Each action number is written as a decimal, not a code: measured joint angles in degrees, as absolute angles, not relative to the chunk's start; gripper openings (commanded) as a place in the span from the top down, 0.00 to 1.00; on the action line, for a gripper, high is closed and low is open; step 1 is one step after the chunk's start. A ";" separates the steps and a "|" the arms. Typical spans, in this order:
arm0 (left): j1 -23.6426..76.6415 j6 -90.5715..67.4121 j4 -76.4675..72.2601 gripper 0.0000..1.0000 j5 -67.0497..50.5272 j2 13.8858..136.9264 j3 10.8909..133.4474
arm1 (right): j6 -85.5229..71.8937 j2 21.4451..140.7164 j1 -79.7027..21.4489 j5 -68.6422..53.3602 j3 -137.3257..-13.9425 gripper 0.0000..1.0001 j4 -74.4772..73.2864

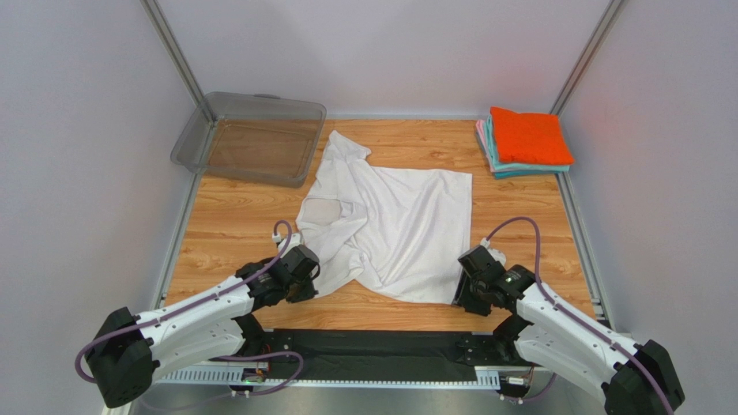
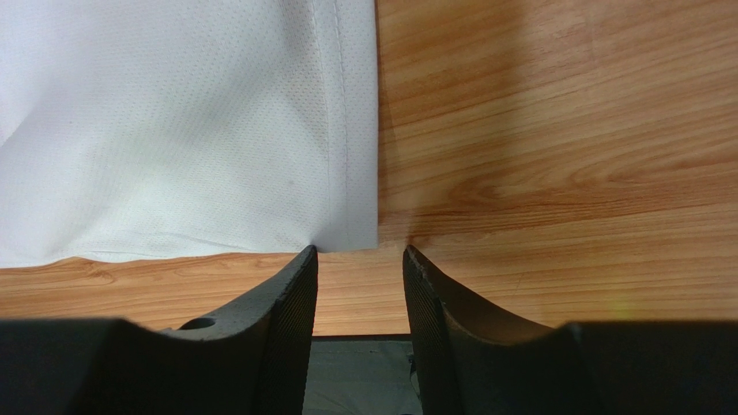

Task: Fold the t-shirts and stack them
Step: Flatten the tshirt out

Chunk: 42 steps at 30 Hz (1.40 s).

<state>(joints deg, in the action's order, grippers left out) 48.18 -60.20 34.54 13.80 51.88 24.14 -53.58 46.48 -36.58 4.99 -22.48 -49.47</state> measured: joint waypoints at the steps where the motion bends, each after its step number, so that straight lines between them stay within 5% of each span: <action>1: 48.12 -60.14 34.50 1.00 13.80 51.88 24.14 | -53.74 46.94 -36.58 5.08 -22.55 0.58 -49.28; 8: 47.86 -59.92 34.48 1.00 13.80 51.86 24.14 | -53.01 50.52 -36.58 5.08 -22.85 0.71 -43.79; 23: 47.53 -59.90 34.70 1.00 13.85 50.83 24.14 | -47.16 64.31 -36.58 9.04 -29.78 0.67 -38.15; 26: 47.53 -59.90 34.92 1.00 13.87 50.74 24.14 | -46.24 65.17 -36.58 9.56 -30.61 0.78 -37.82; 29: 47.48 -59.88 34.96 1.00 13.93 50.70 24.14 | -45.17 66.26 -36.58 10.07 -31.03 1.00 -37.01; 42: 47.22 -55.31 43.29 1.00 23.86 39.27 36.77 | -38.30 53.47 -36.32 20.27 -44.31 1.00 -44.77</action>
<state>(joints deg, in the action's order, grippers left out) 47.22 -55.31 43.29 23.86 39.27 36.77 -38.30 53.47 -36.32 20.27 -44.31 -44.77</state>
